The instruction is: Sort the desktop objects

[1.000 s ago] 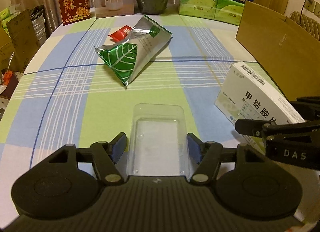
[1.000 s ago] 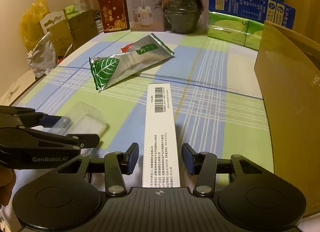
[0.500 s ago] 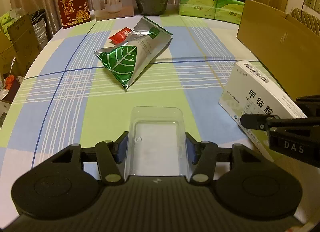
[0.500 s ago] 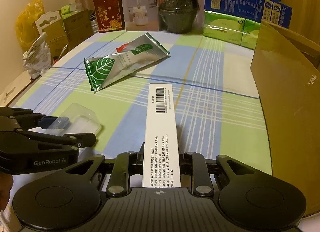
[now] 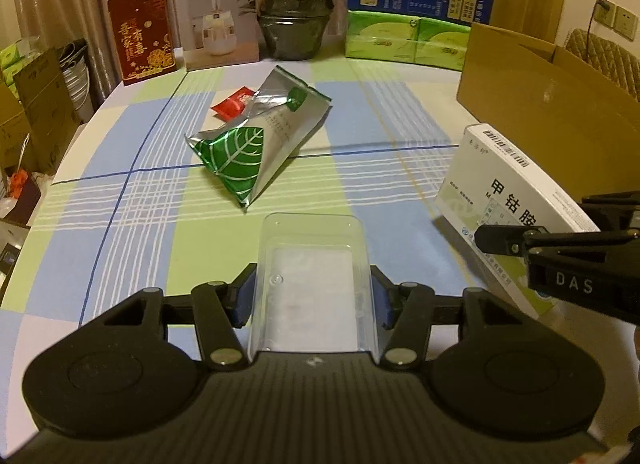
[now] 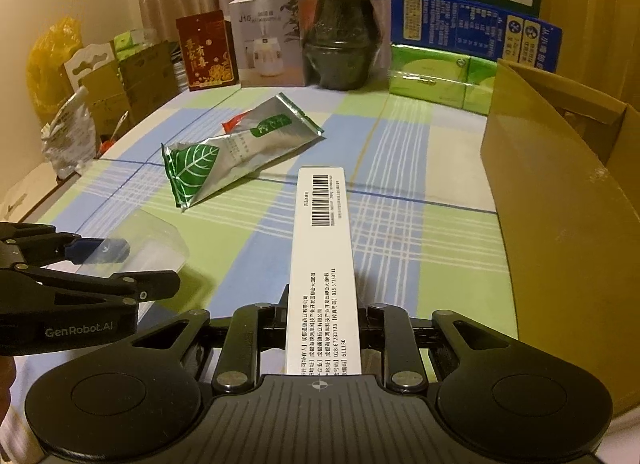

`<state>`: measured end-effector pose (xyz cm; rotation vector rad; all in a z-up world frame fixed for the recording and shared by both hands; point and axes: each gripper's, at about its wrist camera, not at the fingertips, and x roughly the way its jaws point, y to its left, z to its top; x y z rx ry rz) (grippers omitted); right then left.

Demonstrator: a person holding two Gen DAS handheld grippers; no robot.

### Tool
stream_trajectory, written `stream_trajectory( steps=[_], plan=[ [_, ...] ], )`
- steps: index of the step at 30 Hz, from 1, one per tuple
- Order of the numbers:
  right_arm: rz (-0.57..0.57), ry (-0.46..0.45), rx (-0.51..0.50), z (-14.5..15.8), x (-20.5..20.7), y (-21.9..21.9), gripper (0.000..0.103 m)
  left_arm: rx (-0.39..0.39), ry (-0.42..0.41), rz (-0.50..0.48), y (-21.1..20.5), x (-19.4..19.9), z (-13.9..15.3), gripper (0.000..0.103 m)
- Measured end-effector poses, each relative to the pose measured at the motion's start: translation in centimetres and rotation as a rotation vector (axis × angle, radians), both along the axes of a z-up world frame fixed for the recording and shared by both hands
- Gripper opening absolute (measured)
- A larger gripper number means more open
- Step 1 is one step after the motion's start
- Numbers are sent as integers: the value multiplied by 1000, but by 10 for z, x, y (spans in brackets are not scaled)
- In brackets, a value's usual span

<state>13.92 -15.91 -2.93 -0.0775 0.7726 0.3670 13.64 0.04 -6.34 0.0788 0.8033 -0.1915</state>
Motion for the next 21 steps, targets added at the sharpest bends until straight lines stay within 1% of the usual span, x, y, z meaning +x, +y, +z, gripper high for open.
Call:
stream_trajectory(
  steps=[3,7,12,15,21],
  plan=[
    [-14,-5,13,8,-6,-5,20,-6,1,4,-3,-3,5,51],
    [-42,-11,38,26,-20,-19,20,-24,5,28,-10,-13,16,51],
    [-87,-27,70,53,-41,-44,20,-51,-1,34,-25,-35,39,51],
    [-91,-49,75,69,-59,-53,20,-72,-7,38,-35,-50,54,51],
    [-105,-85,75,92,-91,-74,20,-83,-14,36,-58,-84,79,51]
  ],
)
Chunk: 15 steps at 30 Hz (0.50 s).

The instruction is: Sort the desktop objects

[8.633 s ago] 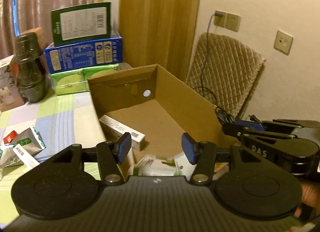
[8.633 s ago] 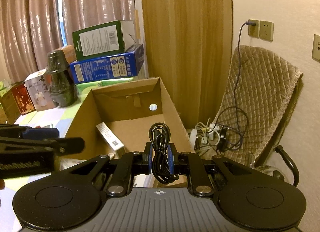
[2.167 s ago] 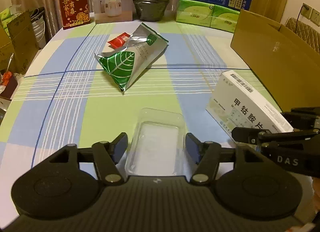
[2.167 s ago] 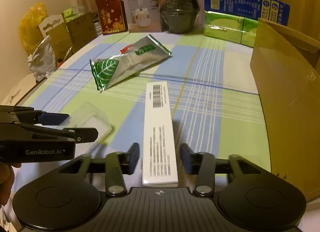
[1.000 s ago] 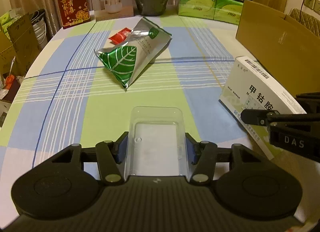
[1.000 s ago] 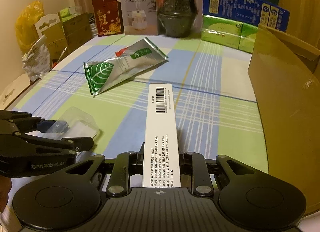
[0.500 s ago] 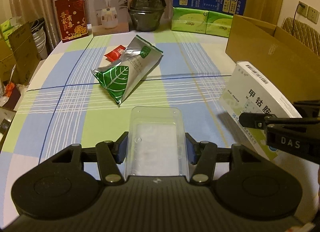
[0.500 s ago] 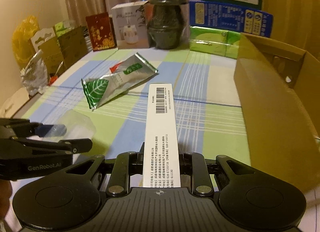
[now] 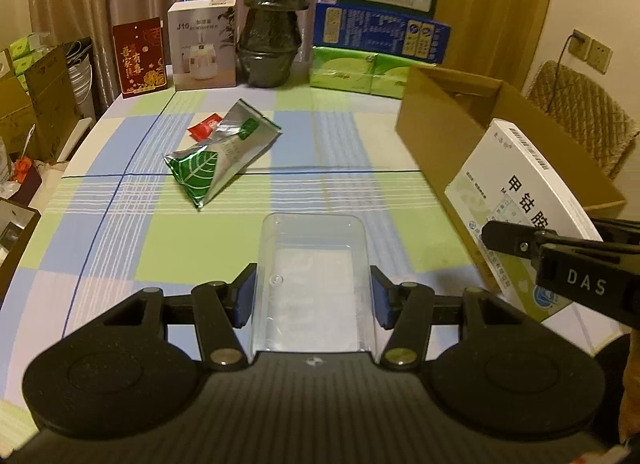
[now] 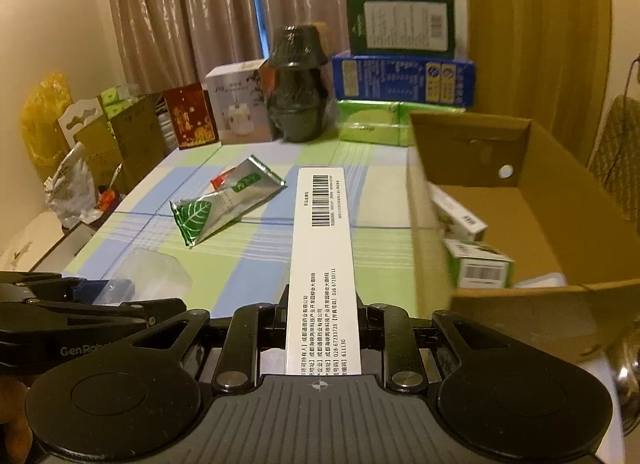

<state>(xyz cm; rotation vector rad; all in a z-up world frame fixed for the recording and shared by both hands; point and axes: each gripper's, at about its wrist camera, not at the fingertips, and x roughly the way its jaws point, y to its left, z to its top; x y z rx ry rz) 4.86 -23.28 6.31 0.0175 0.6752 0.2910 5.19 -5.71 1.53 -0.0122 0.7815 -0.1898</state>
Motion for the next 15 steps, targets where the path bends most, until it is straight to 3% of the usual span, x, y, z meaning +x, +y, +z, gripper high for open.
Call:
stream_trajectory(
  steps=[15],
  plan=[
    [-128,-55,-23,35,-43,-79,20,-46,-43,-87,-68,-42,37,51]
  ],
)
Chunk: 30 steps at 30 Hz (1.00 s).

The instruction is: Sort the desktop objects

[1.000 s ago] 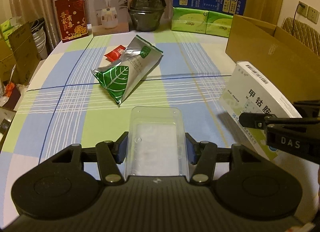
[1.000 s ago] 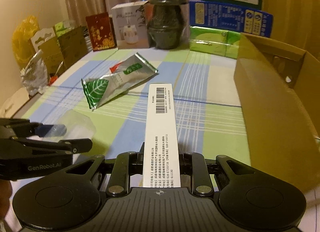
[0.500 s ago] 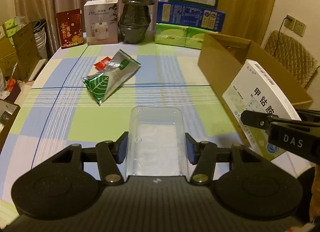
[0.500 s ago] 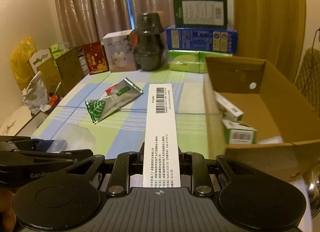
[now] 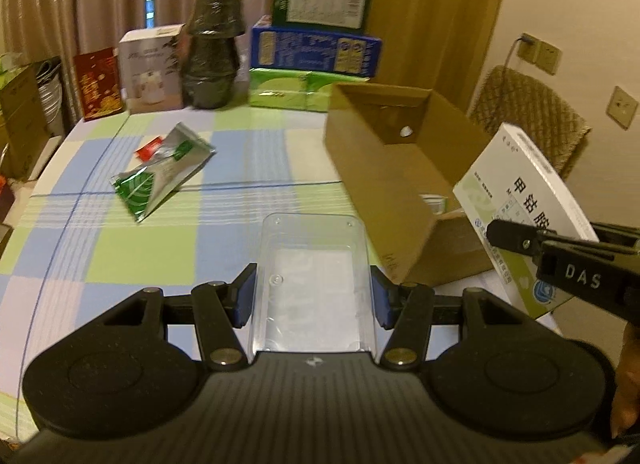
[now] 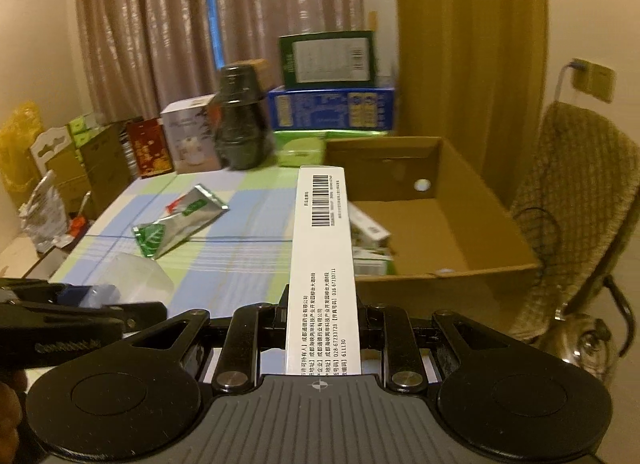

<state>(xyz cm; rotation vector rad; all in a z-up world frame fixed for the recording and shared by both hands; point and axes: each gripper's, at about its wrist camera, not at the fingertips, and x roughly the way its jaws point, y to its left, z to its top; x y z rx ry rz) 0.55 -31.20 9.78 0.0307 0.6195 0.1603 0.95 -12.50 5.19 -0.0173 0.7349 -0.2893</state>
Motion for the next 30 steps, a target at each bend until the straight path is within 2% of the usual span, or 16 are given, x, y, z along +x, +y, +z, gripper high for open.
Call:
stream_trajectory(
  steps=[15,30],
  plan=[
    [-84,-19,-2,12,-6,-54,20,-2,-19,-98,-55,5,17,51],
    [-134,-1,11,9,3,-93,20,9,-36,-176,-109,18,23,51]
  ],
)
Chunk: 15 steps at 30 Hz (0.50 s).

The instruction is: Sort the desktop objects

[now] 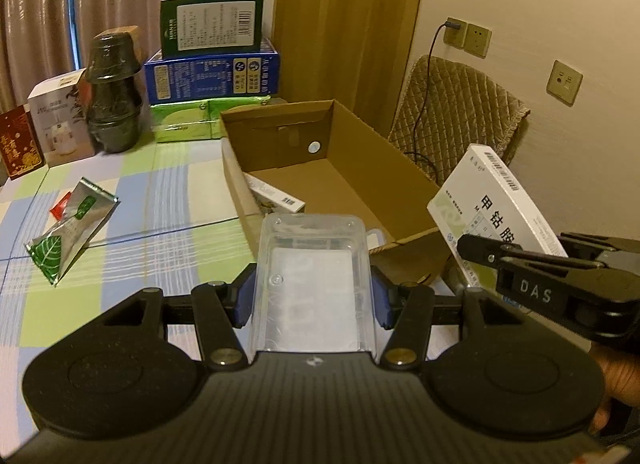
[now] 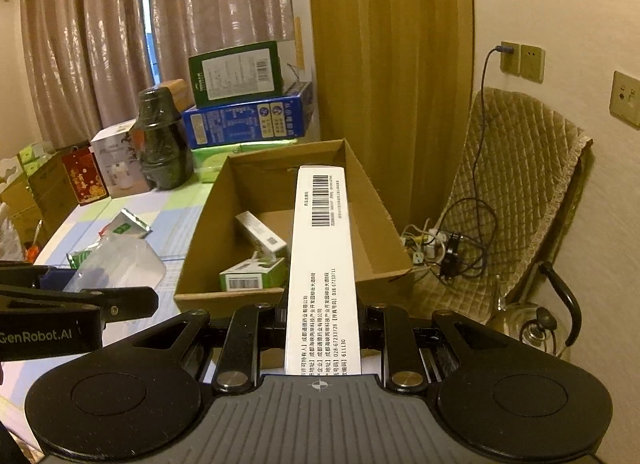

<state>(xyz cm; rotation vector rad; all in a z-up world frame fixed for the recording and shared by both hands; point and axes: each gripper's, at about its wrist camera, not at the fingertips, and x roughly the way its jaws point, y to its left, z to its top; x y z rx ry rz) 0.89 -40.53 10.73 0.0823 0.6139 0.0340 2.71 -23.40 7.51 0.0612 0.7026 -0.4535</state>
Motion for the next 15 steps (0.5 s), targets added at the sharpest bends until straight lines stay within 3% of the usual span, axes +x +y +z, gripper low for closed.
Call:
stream_trajectory(
  steps=[15],
  plan=[
    [5,3,-16,-1,23,-15,20,-3,0,-27,-23,23,3,51]
  ],
)
